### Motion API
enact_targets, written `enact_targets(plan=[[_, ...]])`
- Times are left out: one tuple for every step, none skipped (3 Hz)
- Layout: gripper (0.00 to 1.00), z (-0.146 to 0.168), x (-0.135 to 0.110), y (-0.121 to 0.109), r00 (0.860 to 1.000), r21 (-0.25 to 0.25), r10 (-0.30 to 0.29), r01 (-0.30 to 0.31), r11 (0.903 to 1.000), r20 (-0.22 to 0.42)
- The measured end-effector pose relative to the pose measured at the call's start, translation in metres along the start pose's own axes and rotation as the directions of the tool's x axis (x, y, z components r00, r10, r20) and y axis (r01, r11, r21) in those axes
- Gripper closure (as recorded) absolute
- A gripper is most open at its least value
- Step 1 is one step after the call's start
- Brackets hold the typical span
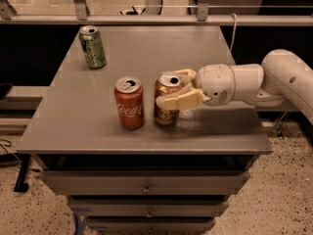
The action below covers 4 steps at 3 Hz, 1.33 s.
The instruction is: Move orange can near coke can
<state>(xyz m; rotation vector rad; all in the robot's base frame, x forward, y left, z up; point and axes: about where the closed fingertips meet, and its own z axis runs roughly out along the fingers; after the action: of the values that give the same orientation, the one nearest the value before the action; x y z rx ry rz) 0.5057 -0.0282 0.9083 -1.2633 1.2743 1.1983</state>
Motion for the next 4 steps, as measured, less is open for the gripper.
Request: enact_targets(plan=[[0.59,0.011,0.0,0.009,0.999,-0.024,-0.024,0.023,0.9994,-0.027],[0.36,0.019,0.006,0.012,0.997,-0.022,-0.048,0.047,0.9987,-0.067],[0.13,0.022,0.011,0.008,0.993,-0.012,-0.066,0.065,0.9978,-0.096],[0.0,0.022,0.015,0.006,0.992,-0.008,-0.062,0.062,0.9981,-0.111]])
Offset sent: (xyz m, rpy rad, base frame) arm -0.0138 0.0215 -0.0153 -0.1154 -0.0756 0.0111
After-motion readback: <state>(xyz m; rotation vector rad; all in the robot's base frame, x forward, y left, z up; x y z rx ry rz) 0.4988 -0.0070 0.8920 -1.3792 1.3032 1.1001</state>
